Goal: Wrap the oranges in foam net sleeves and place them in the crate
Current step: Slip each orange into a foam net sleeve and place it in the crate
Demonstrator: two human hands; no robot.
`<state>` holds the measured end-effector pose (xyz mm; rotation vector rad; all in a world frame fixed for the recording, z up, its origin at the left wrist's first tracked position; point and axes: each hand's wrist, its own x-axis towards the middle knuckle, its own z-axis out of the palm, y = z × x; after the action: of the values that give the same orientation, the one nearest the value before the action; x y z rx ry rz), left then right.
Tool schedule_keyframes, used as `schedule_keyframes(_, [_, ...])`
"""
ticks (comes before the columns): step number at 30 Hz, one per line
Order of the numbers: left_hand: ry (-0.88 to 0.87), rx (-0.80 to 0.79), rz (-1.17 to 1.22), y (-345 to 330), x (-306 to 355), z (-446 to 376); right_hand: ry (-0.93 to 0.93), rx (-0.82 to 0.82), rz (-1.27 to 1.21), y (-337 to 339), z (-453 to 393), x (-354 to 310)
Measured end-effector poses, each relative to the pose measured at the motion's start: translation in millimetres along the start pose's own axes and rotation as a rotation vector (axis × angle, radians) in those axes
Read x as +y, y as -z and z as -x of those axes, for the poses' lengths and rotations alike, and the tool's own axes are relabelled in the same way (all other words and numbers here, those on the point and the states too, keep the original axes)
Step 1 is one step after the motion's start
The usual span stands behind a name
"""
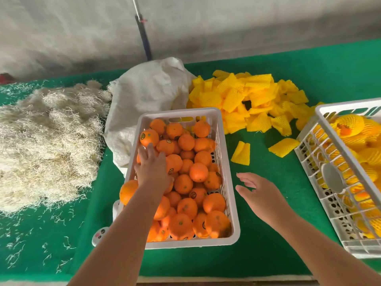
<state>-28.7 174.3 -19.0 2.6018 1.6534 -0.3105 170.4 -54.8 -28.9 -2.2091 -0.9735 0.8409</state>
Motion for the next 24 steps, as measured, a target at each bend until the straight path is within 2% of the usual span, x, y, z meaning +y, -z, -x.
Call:
schedule_keyframes(3, [-0.012, 0.023, 0.004, -0.3, -1.8, -4.2, -0.013, 0.001, -0.012, 0.2, 2.1, 0.1])
schedule_keyframes(6, [-0.022, 0.091, 0.106, -2.0, 1.7, 0.6, -0.027, 0.005, -0.036, 1.8, 4.1, 1.9])
schedule_keyframes(9, [-0.050, 0.146, 0.315, -3.4, 20.0, 10.3, -0.030, 0.007, -0.043, 3.0, 4.8, 6.1])
schedule_keyframes(14, [-0.061, 0.054, 0.648, -14.6, 56.3, 28.8, -0.017, -0.030, -0.088, 9.7, 8.2, 12.5])
schedule_keyframes(19, [0.015, -0.067, 0.646, -36.3, 76.1, 40.9, -0.005, -0.050, -0.135, 29.3, 8.8, 20.7])
schedule_keyframes(24, [0.063, -0.035, 0.605, -62.4, 83.9, 45.9, -0.003, -0.051, -0.174, 53.0, 10.6, 38.1])
